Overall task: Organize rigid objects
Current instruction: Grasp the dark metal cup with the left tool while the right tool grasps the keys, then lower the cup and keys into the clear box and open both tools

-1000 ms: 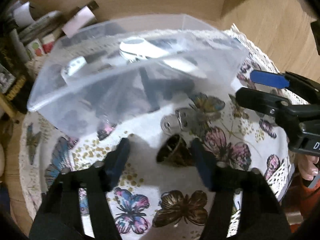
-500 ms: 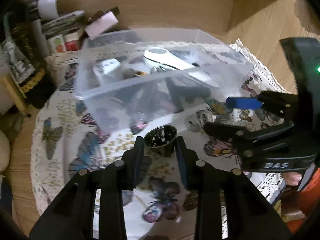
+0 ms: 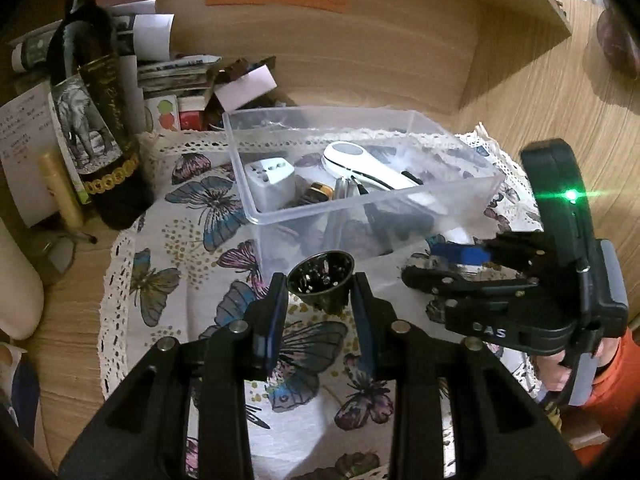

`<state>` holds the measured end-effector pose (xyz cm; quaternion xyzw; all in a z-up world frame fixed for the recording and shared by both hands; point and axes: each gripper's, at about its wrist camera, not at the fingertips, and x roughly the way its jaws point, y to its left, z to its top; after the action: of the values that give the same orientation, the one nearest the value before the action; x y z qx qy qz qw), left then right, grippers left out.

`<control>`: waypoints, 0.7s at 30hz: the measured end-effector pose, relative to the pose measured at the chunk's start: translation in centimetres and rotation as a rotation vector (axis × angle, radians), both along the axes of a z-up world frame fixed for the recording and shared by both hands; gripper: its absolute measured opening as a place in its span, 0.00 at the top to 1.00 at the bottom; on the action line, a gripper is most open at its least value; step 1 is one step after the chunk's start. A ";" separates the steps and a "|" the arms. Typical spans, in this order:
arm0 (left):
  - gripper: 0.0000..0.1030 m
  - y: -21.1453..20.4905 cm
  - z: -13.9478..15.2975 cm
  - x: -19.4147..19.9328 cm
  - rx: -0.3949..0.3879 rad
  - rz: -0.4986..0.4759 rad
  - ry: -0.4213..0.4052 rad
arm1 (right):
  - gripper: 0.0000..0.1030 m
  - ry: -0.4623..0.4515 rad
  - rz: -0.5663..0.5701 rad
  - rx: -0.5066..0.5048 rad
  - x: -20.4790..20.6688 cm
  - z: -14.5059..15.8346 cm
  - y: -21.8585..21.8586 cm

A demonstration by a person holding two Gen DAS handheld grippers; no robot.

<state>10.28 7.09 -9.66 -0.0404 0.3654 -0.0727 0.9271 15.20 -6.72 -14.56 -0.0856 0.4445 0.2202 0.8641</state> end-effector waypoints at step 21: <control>0.69 -0.8 4.6 0.5 0.001 0.065 -0.130 | 0.94 -0.173 -0.012 0.069 -3.6 5.3 -5.2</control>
<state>10.77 6.29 -5.07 -0.0467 0.3027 -0.0449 0.9509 11.59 -11.97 -9.27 -0.0718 0.3609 0.2217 0.9030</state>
